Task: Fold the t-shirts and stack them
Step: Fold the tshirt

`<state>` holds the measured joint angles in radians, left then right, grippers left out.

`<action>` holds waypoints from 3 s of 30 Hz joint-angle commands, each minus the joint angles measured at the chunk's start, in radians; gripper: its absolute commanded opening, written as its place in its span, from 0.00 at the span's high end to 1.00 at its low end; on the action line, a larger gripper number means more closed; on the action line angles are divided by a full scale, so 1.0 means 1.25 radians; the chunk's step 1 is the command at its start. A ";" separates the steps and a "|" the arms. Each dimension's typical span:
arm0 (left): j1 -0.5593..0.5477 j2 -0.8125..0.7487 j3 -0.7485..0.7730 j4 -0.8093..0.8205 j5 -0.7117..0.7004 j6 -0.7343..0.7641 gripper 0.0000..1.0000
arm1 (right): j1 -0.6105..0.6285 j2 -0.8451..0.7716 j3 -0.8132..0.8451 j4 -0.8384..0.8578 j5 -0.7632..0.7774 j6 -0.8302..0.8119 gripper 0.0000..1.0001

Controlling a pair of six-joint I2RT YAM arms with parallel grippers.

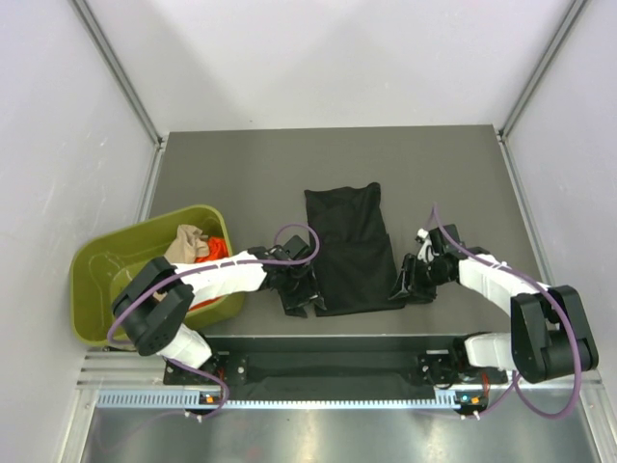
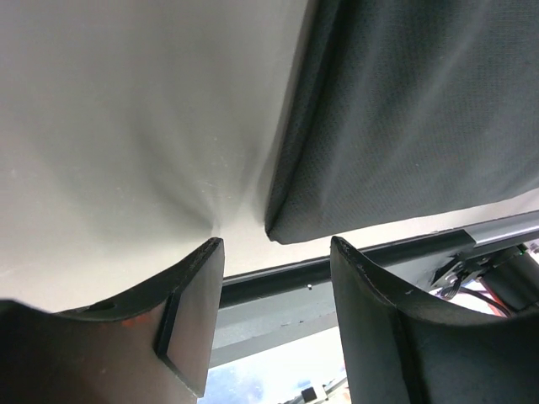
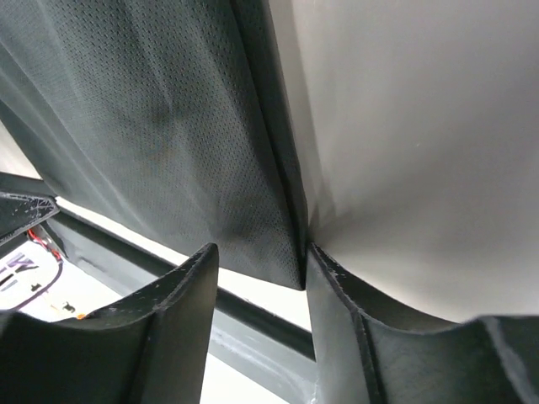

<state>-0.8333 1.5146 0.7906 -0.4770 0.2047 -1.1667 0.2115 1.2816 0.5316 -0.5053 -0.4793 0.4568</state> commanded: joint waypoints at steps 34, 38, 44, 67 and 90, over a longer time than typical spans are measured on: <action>-0.005 0.112 0.040 0.021 -0.025 0.024 0.51 | 0.052 -0.028 -0.004 0.029 0.028 0.035 1.00; -0.002 0.123 0.038 0.043 -0.019 0.024 0.74 | 0.057 -0.028 -0.003 0.027 0.034 0.035 1.00; -0.002 0.099 0.038 0.033 -0.048 0.040 1.00 | 0.075 -0.019 -0.001 0.031 0.048 0.028 1.00; -0.155 -0.171 -0.012 -0.136 -0.074 0.018 1.00 | 0.206 -0.269 -0.006 -0.192 0.040 0.106 1.00; 0.235 0.110 0.539 -0.353 -0.021 0.348 1.00 | 0.131 0.162 0.565 -0.289 0.039 0.042 1.00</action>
<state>-0.5777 1.6199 1.3697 -0.8753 0.1429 -0.8318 0.4068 1.4189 1.1397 -0.8600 -0.4145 0.5446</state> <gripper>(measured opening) 0.021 0.009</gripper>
